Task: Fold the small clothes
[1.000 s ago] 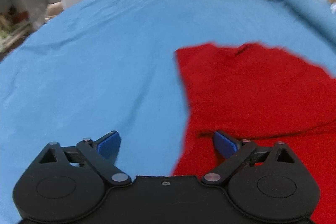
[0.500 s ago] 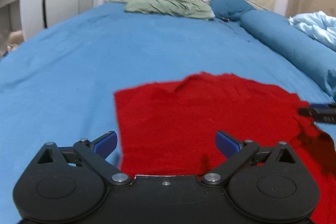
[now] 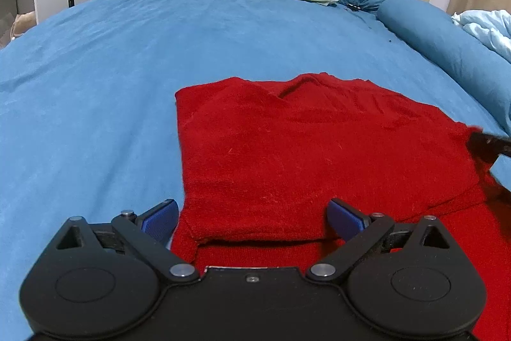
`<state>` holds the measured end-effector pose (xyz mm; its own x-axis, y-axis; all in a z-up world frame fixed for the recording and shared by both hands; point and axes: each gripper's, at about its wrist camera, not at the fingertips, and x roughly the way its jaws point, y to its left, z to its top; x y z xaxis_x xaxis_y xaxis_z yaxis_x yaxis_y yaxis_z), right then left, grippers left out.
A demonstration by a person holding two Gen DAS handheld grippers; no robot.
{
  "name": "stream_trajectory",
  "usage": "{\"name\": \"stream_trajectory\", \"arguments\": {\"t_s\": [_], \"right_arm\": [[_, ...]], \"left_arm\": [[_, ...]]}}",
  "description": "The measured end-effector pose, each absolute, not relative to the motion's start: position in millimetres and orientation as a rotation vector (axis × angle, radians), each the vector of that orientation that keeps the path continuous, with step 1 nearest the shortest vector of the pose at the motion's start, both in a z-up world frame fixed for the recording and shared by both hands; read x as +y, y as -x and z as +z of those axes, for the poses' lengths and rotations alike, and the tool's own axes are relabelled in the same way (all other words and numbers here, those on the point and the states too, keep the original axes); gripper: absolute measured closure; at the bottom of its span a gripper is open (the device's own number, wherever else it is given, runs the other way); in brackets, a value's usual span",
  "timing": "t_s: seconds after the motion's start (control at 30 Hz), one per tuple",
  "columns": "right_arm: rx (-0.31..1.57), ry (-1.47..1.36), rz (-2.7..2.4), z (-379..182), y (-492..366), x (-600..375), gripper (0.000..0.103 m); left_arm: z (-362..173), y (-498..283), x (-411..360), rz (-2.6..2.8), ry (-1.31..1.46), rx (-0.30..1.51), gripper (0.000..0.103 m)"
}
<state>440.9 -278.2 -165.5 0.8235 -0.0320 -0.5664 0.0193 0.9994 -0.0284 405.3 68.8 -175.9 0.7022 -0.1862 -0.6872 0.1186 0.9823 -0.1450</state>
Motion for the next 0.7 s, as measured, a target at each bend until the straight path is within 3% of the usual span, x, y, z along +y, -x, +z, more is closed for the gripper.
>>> {"name": "stream_trajectory", "arguments": {"t_s": [0.17,0.23,0.3,0.37,0.43,0.7], "right_arm": [[0.476,0.266,-0.016,-154,-415,-255,0.083],[0.513,0.336,-0.096,-163,-418,-253,0.077],[0.581,0.308,-0.145,-170,-426,-259,0.076],[0.563,0.225,-0.104,-169,-422,-263,0.066],[0.563,0.166,-0.042,-171,-420,-260,0.025],[0.643,-0.043,-0.015,-187,-443,-273,0.021]], "left_arm": [[-175,-402,69,-0.166,0.111,0.771,0.002],[-174,-400,67,-0.164,0.1,0.767,0.002],[-171,-398,65,-0.16,0.086,0.751,0.002],[-165,-395,63,-0.163,0.074,0.715,0.002],[-159,-392,61,-0.183,0.073,0.677,0.002],[-182,-398,51,-0.258,0.027,0.706,0.0]]}}
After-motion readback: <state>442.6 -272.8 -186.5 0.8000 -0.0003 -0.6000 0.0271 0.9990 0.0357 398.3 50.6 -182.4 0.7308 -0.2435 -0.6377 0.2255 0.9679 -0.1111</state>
